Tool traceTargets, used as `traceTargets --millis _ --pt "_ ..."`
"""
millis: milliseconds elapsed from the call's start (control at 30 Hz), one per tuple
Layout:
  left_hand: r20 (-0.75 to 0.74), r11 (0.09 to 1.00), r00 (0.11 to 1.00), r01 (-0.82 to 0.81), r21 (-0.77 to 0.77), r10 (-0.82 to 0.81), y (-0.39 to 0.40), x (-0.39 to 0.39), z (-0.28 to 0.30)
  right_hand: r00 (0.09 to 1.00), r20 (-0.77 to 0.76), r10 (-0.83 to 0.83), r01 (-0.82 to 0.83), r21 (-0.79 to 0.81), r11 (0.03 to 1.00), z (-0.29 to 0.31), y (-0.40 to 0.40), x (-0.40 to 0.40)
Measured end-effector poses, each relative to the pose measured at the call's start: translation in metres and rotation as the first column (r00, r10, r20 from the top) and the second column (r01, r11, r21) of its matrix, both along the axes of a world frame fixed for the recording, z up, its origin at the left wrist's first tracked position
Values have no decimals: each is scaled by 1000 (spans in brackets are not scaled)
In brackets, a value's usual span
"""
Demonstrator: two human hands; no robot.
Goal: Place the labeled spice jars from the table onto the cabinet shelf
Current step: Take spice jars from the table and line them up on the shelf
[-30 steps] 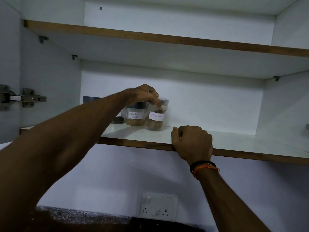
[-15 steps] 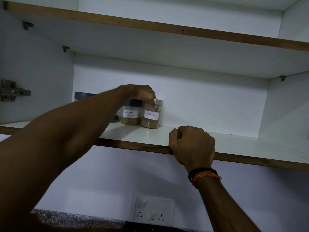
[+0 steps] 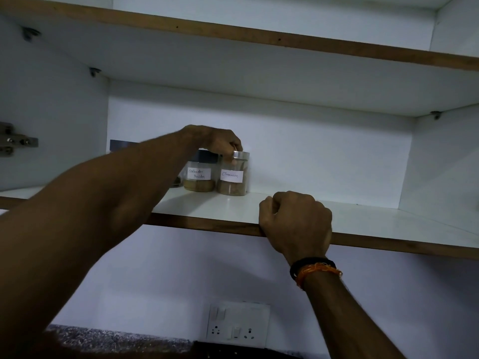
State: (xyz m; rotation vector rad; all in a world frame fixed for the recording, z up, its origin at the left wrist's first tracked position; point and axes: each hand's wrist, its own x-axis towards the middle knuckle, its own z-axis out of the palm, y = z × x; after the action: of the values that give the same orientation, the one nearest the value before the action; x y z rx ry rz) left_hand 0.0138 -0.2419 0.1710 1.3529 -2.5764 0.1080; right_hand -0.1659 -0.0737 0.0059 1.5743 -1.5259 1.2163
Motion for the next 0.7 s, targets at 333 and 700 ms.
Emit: traceTargets --millis 333,700 --pt "5 995 998 65 -77 -65 -4 -3 -7 1000 11 11 -11 -7 1000 1 0 0" --pt "-85 989 996 -37 -141 25 4 1 -16 999 -23 -32 33 24 999 4 -2 -2"
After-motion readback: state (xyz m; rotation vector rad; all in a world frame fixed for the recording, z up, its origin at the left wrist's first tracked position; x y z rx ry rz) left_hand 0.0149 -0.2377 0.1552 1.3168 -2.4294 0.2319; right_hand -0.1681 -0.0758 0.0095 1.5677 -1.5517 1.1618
